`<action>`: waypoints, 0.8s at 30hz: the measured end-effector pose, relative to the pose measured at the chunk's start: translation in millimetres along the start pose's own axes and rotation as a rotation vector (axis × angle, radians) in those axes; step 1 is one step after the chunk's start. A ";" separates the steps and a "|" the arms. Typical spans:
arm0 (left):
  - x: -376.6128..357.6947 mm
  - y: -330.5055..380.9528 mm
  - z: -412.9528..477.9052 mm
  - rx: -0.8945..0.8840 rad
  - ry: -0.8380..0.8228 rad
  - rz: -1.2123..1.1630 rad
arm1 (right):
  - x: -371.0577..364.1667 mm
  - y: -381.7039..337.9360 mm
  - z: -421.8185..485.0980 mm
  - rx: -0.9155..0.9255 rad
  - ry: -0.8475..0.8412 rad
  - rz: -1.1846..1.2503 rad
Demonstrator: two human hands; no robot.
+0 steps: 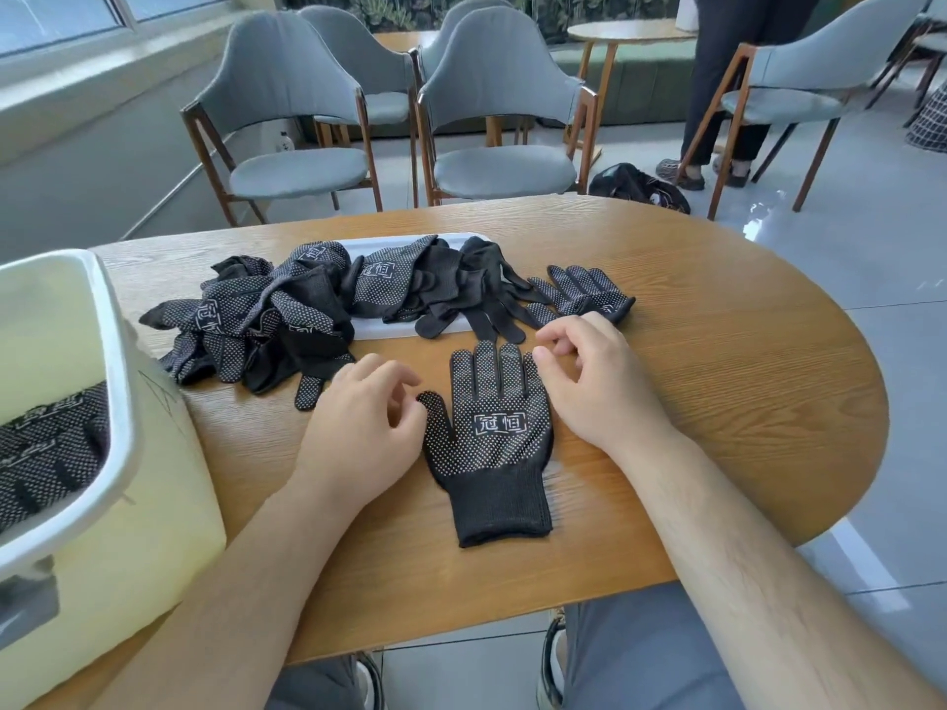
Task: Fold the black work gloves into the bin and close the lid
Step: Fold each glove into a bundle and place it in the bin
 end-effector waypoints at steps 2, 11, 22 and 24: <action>2.5 -1.3 -5.3 0.009 -0.018 0.024 | 4.4 -12.6 -1.9 0.065 0.012 0.005; -2.0 9.3 -2.2 -0.016 -0.058 0.022 | -4.8 -79.6 -86.3 0.322 -0.222 -0.050; -4.9 18.4 -2.9 0.025 -0.041 -0.254 | -14.7 -63.5 -89.3 0.215 -0.277 -0.039; -6.7 17.1 -2.6 -0.017 -0.012 -0.199 | -14.5 -64.3 -88.9 0.207 -0.275 -0.034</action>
Point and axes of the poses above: each hand's wrist, its own z-axis towards the middle knuckle, its own x-axis out of the back of the hand, y = z × x, the point moved 6 cm from there along z, towards the middle knuckle, and after that the axes turned 2 degrees about -y, right-handed, at the moved point
